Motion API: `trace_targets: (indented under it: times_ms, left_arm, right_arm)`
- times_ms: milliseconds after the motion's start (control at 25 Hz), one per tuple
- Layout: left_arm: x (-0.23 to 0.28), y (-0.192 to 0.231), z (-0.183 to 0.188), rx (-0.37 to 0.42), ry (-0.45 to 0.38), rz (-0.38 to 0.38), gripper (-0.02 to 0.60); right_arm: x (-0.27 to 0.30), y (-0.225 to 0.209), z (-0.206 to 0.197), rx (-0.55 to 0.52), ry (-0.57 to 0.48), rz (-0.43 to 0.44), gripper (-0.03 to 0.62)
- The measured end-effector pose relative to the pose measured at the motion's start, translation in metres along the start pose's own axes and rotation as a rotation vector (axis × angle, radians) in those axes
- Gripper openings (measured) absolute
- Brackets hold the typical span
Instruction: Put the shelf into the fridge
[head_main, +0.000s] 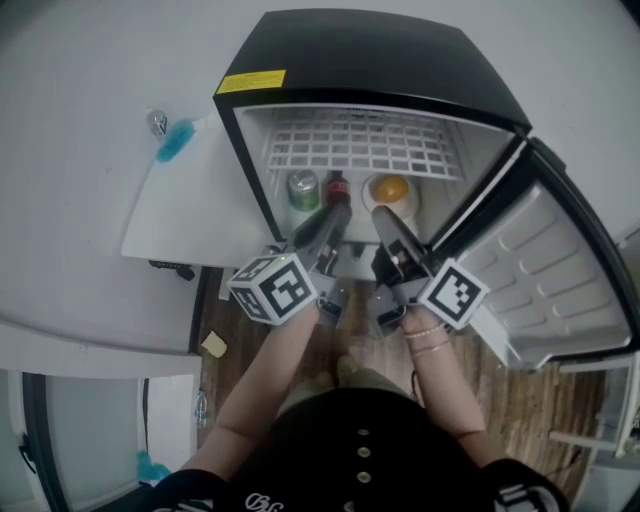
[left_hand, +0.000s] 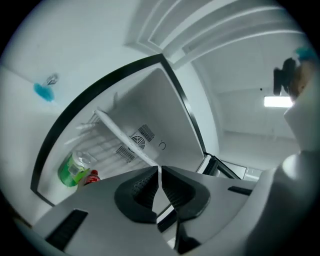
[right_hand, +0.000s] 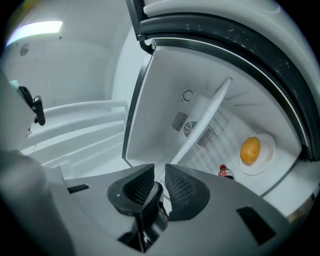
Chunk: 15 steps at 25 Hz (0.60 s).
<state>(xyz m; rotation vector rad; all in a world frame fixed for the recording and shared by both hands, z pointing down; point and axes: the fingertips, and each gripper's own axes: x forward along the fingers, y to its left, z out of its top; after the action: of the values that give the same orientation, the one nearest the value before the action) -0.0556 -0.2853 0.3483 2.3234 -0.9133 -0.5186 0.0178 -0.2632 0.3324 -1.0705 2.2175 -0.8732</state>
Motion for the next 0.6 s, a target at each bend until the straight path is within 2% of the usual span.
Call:
trace_targets:
  times_ms: [80,320,520,600]
  left_arm:
    - [-0.004,-0.005,0.000,0.077,0.009,0.004,0.025]
    - [-0.011,-0.019,-0.011,0.257,0.067,0.004,0.008]
    - [-0.015,-0.028,-0.022,0.416,0.125,0.015,0.008]
    - [-0.015,-0.031,-0.027,0.458,0.139,0.019,0.007]
  right_arm:
    - [-0.004,0.009,0.003,-0.058,0.001,0.012,0.063]
    - [-0.013,0.027,-0.002,-0.336,0.070,0.003,0.020]
    - [-0.020,0.025,-0.014,-0.574,0.139,-0.064,0.014]
    - [-0.021,0.025,-0.020,-0.625,0.162,-0.074,0.014]
